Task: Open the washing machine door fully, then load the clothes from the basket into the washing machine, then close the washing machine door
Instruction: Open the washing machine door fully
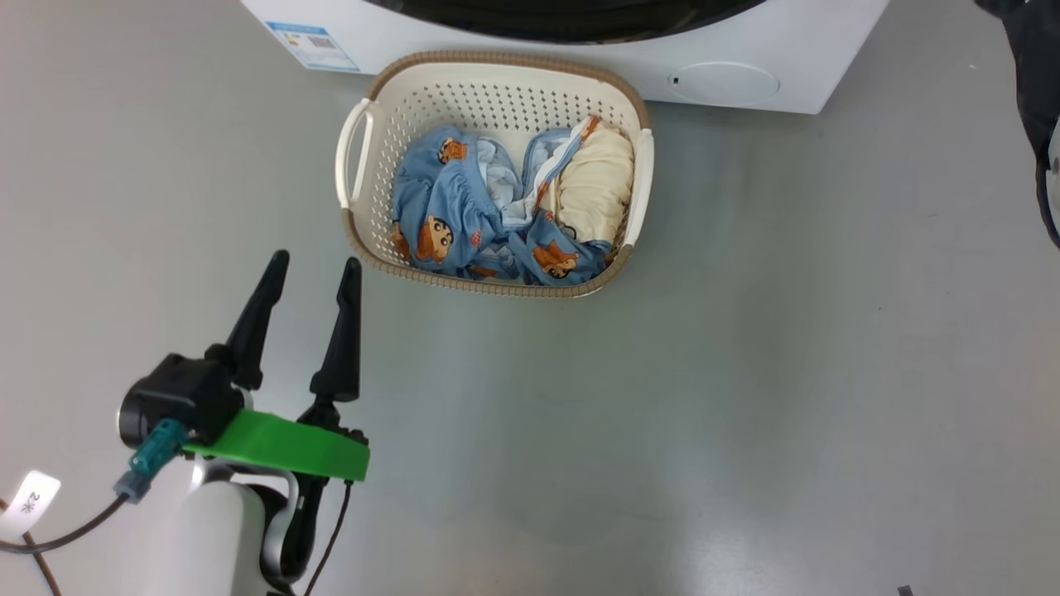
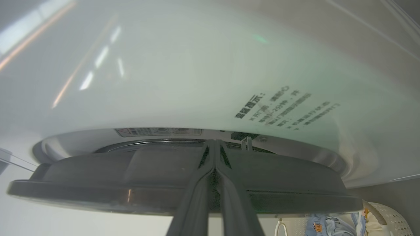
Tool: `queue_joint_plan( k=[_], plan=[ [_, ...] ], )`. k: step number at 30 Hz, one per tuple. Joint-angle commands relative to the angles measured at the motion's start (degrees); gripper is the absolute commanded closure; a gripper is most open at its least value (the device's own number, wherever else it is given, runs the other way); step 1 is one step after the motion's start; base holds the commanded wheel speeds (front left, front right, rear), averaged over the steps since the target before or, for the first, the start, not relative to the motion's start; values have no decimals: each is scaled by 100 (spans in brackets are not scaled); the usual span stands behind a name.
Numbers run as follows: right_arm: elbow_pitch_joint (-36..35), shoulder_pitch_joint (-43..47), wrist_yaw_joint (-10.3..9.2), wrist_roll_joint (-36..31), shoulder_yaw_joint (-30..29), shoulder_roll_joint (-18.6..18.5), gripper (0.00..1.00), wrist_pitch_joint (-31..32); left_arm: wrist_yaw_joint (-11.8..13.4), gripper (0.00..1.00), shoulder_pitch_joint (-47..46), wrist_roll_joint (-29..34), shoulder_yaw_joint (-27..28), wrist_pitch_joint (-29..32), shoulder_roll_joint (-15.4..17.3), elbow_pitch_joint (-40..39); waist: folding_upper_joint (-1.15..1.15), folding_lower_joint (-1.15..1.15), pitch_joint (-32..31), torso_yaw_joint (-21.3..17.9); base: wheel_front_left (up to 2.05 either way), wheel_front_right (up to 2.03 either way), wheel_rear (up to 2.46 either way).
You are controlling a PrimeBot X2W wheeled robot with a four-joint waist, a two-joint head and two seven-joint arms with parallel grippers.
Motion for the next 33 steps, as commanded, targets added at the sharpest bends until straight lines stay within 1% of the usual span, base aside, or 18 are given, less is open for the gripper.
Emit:
queue_joint_plan(
  k=[1, 15, 18, 19, 27, 33],
  plan=[
    [-114, -305, 10, -42, 5, 182, 100, -27, 46, 0, -108, -62, 153, -36, 138, -160, 0, 0, 61, 50, 0, 0, 0],
    [-9, -539, 10, -281, -121, 127, 100, -42, 103, 0, -159, -217, 19, -36, 138, -172, 0, 0, 153, 187, 0, 0, 0],
    [-5, -470, 10, -346, -170, 169, 100, 223, 123, 0, -164, -242, 11, -36, 138, -177, 0, 0, 160, 206, 0, 0, 0],
    [-5, -470, 10, -346, -170, 169, 100, 223, 123, 0, -164, -242, 11, -36, 138, -177, 0, 0, 160, 206, 0, 0, 0],
    [-3, -207, 10, -516, -317, 179, 100, 1278, 135, 0, -106, -234, 70, -36, 138, -209, 0, 0, 64, 195, 0, 0, 0],
    [-3, -93, 10, -637, -303, 200, 100, 1953, 143, 0, -62, -193, 132, -36, 138, -296, 0, 0, -2, 153, 0, 0, 0]
  ],
)
